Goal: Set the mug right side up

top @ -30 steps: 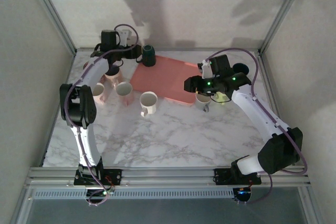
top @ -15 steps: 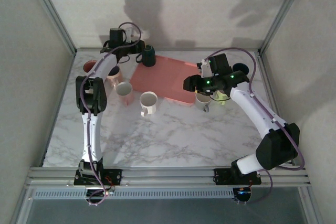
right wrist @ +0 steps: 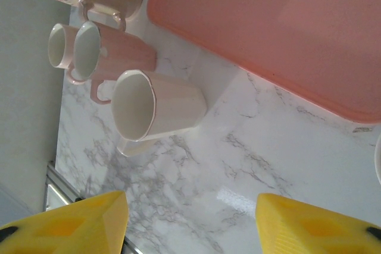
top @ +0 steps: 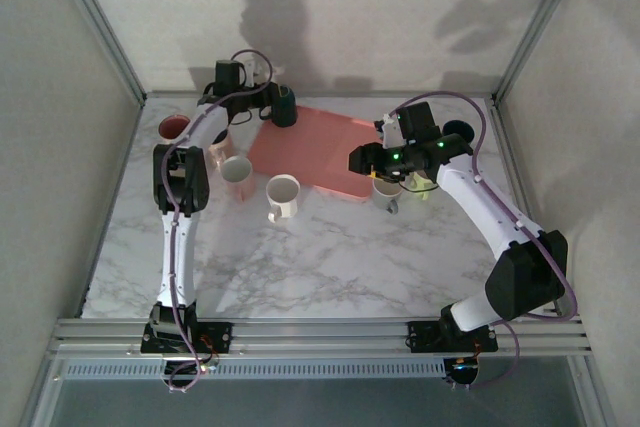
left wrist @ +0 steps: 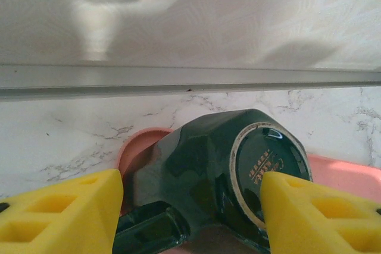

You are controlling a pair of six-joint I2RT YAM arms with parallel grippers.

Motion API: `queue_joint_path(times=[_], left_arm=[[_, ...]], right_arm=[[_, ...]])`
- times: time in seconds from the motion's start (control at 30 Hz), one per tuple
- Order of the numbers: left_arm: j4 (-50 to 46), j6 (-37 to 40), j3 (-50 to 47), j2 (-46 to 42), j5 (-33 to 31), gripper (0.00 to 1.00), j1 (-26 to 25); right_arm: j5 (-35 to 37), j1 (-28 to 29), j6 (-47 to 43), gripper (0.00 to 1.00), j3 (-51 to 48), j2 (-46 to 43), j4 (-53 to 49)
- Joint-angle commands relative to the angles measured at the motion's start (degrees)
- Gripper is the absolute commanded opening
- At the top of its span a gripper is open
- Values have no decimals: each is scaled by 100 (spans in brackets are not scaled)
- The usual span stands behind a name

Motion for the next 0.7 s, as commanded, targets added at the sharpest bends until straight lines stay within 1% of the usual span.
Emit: queue_joint_path(times=[0.0,0.27,0.37,0.53,0.67], left_arm=[[-67,201,176,292,39,62,-83],[-751,739,133,292,163,58,-268],[-847,954,-284,34,223,57,-384],[-639,1096,-1269,-562,328,56,-621],[-325,750,-1824,-1000,575,54,-759]], right_arm=[[-122,-41,53,60,177,13,-2],[-91,-37,125,60,133,-40,-13],[-94,-39,150,60,134,-40,16],[-122,-34,184,60,125,-14,70],[-152,-41,198,60,113,-13,75]])
